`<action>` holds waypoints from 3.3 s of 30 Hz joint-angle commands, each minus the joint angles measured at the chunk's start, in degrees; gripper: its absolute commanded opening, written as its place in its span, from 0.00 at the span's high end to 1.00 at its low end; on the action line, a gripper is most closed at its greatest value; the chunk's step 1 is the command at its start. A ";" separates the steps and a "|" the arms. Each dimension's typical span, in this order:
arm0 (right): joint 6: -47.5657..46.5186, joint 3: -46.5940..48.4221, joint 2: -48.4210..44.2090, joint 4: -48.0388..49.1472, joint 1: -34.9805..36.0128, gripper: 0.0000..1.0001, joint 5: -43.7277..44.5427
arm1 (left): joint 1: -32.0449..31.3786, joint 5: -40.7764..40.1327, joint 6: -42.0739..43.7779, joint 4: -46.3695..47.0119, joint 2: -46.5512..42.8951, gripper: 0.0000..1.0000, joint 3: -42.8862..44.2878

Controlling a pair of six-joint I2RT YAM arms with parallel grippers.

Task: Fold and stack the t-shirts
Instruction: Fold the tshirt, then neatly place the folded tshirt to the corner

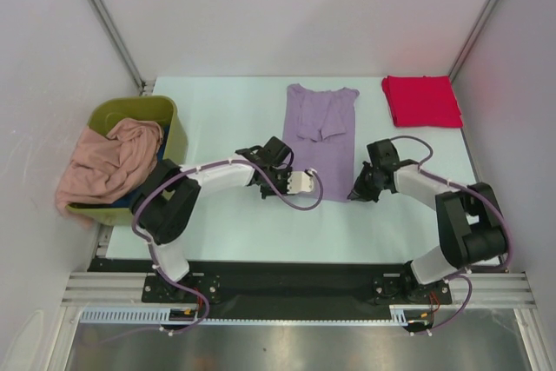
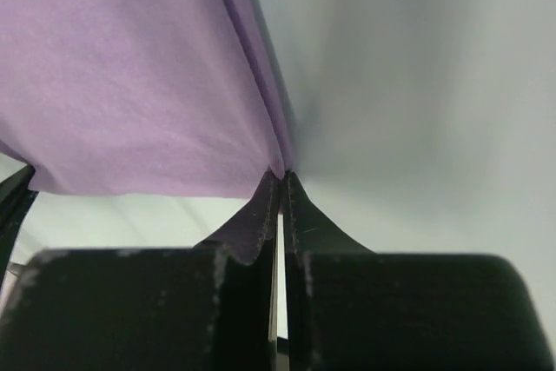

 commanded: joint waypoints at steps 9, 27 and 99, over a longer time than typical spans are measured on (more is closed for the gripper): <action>3.17 -8.12 -22.16 -17.71 6.40 1.00 0.22 | -2.82 9.43 -9.03 -9.15 -17.93 1.00 -6.57; -3.85 13.66 -20.99 -31.84 1.94 1.00 -7.41 | 11.14 23.50 -13.42 -32.02 -15.24 1.00 21.17; -31.26 61.45 35.20 -20.09 -11.53 1.00 0.82 | 26.36 9.01 -27.93 -14.52 2.01 0.23 34.74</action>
